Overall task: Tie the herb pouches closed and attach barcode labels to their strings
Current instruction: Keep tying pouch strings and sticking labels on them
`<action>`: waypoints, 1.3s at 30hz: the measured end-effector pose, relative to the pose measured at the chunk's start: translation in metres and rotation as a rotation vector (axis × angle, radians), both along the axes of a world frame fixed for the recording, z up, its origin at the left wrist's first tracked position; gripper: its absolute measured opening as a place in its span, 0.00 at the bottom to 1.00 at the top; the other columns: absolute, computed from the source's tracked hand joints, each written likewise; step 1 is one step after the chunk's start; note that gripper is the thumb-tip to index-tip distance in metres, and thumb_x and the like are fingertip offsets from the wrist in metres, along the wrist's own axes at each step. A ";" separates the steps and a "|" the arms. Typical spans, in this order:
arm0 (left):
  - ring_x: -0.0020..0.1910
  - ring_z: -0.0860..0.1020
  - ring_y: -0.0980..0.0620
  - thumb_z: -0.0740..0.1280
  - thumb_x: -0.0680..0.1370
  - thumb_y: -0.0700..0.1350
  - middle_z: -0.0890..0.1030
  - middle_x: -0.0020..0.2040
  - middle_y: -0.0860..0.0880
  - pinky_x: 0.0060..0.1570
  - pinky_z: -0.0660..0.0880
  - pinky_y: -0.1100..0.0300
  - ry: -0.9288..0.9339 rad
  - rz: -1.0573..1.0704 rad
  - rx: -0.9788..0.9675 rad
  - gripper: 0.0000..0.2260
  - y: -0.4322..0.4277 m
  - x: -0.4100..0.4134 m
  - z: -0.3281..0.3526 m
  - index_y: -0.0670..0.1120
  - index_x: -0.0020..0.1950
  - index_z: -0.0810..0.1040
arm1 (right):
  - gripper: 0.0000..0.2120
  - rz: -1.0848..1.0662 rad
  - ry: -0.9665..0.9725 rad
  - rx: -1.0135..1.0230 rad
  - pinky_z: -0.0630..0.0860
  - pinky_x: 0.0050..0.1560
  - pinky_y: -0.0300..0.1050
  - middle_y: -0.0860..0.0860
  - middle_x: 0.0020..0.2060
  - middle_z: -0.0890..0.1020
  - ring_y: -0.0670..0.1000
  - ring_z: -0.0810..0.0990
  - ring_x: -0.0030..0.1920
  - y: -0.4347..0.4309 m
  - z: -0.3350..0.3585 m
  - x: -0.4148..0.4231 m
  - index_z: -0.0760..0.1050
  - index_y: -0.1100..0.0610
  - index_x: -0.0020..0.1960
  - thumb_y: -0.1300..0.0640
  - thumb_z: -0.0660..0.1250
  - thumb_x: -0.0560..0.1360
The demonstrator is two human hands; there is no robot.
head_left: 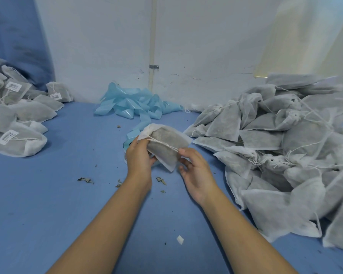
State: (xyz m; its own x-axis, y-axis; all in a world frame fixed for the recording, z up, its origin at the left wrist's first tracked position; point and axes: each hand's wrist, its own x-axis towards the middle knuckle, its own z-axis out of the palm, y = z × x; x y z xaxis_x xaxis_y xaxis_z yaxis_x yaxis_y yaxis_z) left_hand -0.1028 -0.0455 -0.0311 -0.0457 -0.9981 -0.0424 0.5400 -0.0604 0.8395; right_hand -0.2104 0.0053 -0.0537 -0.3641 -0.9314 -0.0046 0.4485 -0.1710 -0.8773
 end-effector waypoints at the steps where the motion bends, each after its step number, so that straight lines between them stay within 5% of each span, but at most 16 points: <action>1: 0.45 0.81 0.50 0.64 0.78 0.44 0.82 0.47 0.47 0.36 0.80 0.61 0.015 -0.016 0.002 0.08 0.000 0.000 0.000 0.46 0.53 0.80 | 0.10 -0.041 0.041 -0.002 0.68 0.42 0.37 0.45 0.35 0.79 0.44 0.75 0.38 0.000 -0.001 0.002 0.73 0.54 0.37 0.65 0.67 0.73; 6: 0.50 0.80 0.46 0.58 0.79 0.39 0.81 0.50 0.44 0.45 0.79 0.55 -0.005 -0.062 0.016 0.14 0.000 -0.002 -0.001 0.41 0.60 0.78 | 0.11 -0.105 -0.024 -0.018 0.76 0.41 0.38 0.47 0.35 0.81 0.45 0.80 0.37 -0.001 -0.004 0.009 0.74 0.55 0.36 0.65 0.67 0.74; 10: 0.46 0.81 0.50 0.56 0.80 0.41 0.82 0.48 0.46 0.40 0.79 0.60 -0.042 -0.083 -0.056 0.13 0.003 -0.005 -0.006 0.44 0.57 0.78 | 0.07 -0.158 -0.055 0.006 0.78 0.41 0.41 0.50 0.37 0.81 0.47 0.80 0.40 -0.004 -0.007 0.014 0.75 0.56 0.39 0.63 0.68 0.75; 13: 0.46 0.81 0.54 0.57 0.82 0.52 0.82 0.48 0.49 0.47 0.78 0.60 -0.285 -0.056 -0.219 0.13 0.009 -0.010 -0.013 0.46 0.55 0.76 | 0.05 -0.200 -0.103 0.019 0.80 0.46 0.45 0.52 0.40 0.82 0.49 0.80 0.42 -0.005 -0.009 0.014 0.75 0.58 0.42 0.63 0.67 0.76; 15: 0.42 0.77 0.64 0.57 0.81 0.54 0.80 0.45 0.53 0.42 0.72 0.72 -0.489 0.045 -0.376 0.13 0.014 -0.011 -0.021 0.47 0.55 0.73 | 0.04 -0.228 -0.146 0.027 0.79 0.48 0.46 0.52 0.40 0.82 0.49 0.81 0.42 -0.005 -0.009 0.011 0.75 0.59 0.43 0.64 0.67 0.76; 18: 0.39 0.75 0.66 0.59 0.81 0.47 0.77 0.47 0.54 0.36 0.69 0.75 -0.634 0.197 -0.485 0.07 0.015 -0.007 -0.023 0.49 0.58 0.69 | 0.04 -0.253 -0.156 0.042 0.78 0.47 0.45 0.52 0.39 0.82 0.48 0.81 0.39 -0.006 -0.009 0.010 0.75 0.59 0.43 0.64 0.67 0.76; 23: 0.50 0.73 0.57 0.58 0.80 0.38 0.74 0.54 0.56 0.45 0.65 0.78 -0.769 0.270 -0.611 0.16 0.008 0.006 -0.020 0.48 0.66 0.72 | 0.03 -0.315 0.011 0.082 0.75 0.58 0.53 0.56 0.43 0.79 0.52 0.77 0.46 -0.007 -0.013 0.015 0.76 0.58 0.43 0.61 0.69 0.75; 26: 0.57 0.74 0.58 0.59 0.79 0.36 0.77 0.56 0.55 0.50 0.65 0.79 -0.685 0.231 -0.592 0.15 0.011 0.006 -0.020 0.46 0.63 0.76 | 0.03 -0.343 0.022 0.079 0.73 0.61 0.55 0.56 0.44 0.79 0.53 0.77 0.47 -0.007 -0.013 0.015 0.76 0.59 0.43 0.61 0.70 0.74; 30: 0.52 0.72 0.75 0.61 0.79 0.39 0.73 0.57 0.65 0.48 0.67 0.81 -0.485 0.095 -0.463 0.19 0.013 0.001 -0.016 0.49 0.70 0.69 | 0.03 -0.340 0.008 0.077 0.75 0.59 0.51 0.56 0.44 0.80 0.52 0.78 0.47 -0.007 -0.014 0.012 0.77 0.59 0.44 0.61 0.70 0.75; 34: 0.63 0.73 0.58 0.71 0.74 0.46 0.70 0.65 0.54 0.62 0.70 0.64 -0.436 0.066 -0.374 0.32 0.017 -0.009 -0.016 0.50 0.73 0.58 | 0.02 -0.335 -0.010 0.067 0.75 0.57 0.51 0.55 0.42 0.81 0.52 0.79 0.45 -0.006 -0.013 0.014 0.76 0.59 0.44 0.62 0.69 0.75; 39: 0.54 0.77 0.54 0.75 0.70 0.41 0.71 0.58 0.51 0.49 0.73 0.72 -0.383 0.168 -0.351 0.37 0.019 -0.016 -0.016 0.53 0.69 0.54 | 0.03 -0.275 -0.036 0.042 0.77 0.48 0.46 0.53 0.38 0.81 0.49 0.79 0.40 -0.005 -0.011 0.015 0.75 0.60 0.44 0.62 0.69 0.75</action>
State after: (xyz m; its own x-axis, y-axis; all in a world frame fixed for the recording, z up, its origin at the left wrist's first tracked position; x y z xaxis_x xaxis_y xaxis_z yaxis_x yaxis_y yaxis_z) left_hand -0.1190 -0.0264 -0.0473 0.0689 -0.9475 0.3121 0.1698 0.3195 0.9323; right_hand -0.1953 -0.0002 -0.0650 -0.6024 -0.7961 -0.0582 0.4210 -0.2550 -0.8705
